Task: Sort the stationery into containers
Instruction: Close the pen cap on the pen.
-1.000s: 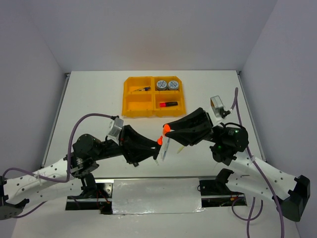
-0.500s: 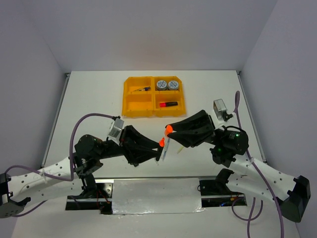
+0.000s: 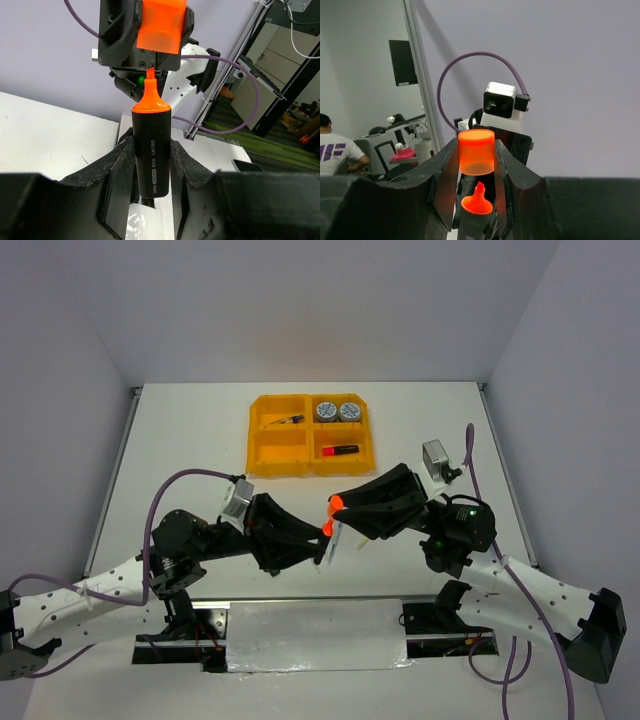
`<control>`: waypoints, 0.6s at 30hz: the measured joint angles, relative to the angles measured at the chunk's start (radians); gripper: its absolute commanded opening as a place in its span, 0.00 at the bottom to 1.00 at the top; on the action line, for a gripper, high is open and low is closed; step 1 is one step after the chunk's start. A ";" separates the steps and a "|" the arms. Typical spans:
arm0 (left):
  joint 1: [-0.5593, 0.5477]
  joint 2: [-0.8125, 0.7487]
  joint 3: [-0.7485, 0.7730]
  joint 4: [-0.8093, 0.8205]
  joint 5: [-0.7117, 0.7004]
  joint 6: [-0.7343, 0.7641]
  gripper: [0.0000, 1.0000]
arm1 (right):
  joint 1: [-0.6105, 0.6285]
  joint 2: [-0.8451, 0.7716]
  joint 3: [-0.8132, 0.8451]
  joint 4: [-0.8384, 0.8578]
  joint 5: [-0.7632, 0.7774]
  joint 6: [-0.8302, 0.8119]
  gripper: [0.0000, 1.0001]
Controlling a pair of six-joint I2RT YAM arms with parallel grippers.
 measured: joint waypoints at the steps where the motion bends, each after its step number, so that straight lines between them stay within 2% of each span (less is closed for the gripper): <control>1: 0.000 -0.003 0.002 -0.005 -0.002 0.002 0.00 | 0.002 0.000 0.000 -0.001 0.004 -0.002 0.00; 18: 0.000 -0.011 0.016 -0.021 -0.032 0.032 0.00 | 0.030 -0.006 -0.048 -0.022 0.104 -0.021 0.00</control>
